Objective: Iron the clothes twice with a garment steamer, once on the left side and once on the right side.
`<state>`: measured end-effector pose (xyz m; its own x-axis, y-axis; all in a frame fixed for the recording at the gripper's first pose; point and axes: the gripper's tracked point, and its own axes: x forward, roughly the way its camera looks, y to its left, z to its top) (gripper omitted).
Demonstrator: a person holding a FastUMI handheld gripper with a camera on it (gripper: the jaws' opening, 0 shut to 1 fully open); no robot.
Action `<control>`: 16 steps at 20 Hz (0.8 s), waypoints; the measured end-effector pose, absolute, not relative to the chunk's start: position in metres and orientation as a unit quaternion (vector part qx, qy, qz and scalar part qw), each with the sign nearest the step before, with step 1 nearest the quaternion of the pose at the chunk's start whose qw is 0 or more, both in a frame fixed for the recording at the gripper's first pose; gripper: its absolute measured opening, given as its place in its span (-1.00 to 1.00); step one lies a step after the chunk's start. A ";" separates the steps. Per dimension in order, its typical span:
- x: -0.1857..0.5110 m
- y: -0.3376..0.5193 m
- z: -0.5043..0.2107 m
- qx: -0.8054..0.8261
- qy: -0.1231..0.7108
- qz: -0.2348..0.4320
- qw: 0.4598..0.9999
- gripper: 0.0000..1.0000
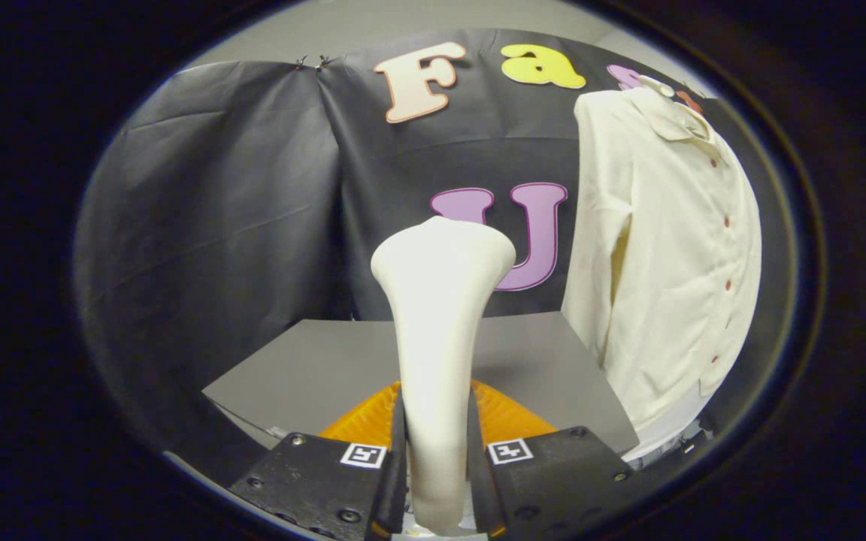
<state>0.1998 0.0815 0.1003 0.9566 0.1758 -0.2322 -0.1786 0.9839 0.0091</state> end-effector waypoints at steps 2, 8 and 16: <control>0.183 0.061 0.115 0.002 0.106 0.091 0.990 -0.30; 0.167 -0.034 0.163 0.010 0.069 0.069 0.995 -0.30; 0.195 -0.142 0.170 0.023 0.075 0.024 0.997 -0.30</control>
